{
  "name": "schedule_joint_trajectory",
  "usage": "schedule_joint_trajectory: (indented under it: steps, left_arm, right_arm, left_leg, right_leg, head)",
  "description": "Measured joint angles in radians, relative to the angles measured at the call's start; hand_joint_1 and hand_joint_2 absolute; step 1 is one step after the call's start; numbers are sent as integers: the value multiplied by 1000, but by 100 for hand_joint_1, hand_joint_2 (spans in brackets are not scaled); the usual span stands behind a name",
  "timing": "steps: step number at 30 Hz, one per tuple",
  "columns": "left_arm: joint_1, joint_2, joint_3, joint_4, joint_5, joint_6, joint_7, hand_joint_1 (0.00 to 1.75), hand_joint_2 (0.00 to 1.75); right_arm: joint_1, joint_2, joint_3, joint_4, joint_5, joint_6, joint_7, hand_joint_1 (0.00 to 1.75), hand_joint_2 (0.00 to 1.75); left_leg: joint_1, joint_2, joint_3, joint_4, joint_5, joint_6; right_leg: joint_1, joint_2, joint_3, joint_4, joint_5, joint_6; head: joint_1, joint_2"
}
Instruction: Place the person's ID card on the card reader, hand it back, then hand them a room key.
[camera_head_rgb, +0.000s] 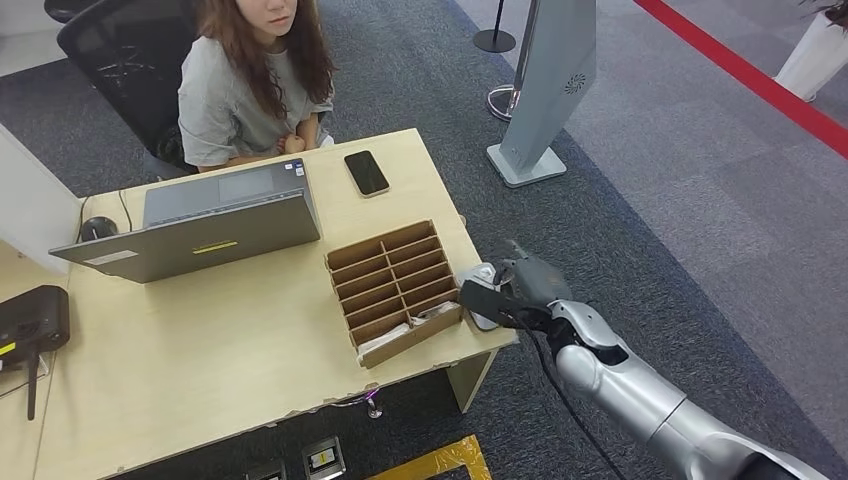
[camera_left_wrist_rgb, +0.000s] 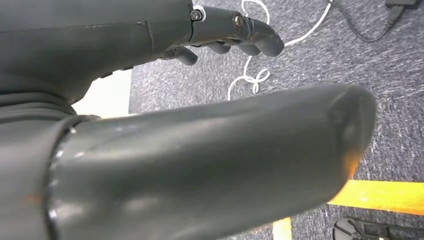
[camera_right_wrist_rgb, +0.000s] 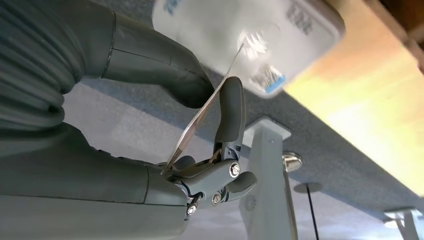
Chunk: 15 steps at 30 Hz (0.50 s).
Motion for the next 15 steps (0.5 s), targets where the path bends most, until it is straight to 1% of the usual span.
schedule_joint_trajectory:
  steps: [6,10,15]
  left_arm:
    - [-9,0,-19,0,-12,-1,0,0,0]
    - [-19,0,-32,0,-20,-3,5,0,0]
    - [-33,0,-52,0,-36,-17,18,0,0]
  right_arm:
    - [-91,-26,-18,-59,6,52,3,175,175]
    - [-203,-41,-17,-84,7,99,-11,175,175]
    - [-357,-44,-6,-93,10,156,-22,175,175]
  left_leg:
    - [0,1,0,0,0,0]
    - [0,2,0,0,0,0]
    - [0,2,0,0,0,0]
  right_leg:
    - [0,1,0,0,0,0]
    - [0,1,0,0,1,0]
    - [0,1,0,1,1,0]
  head:
    - [0,0]
    - [0,0]
    - [0,0]
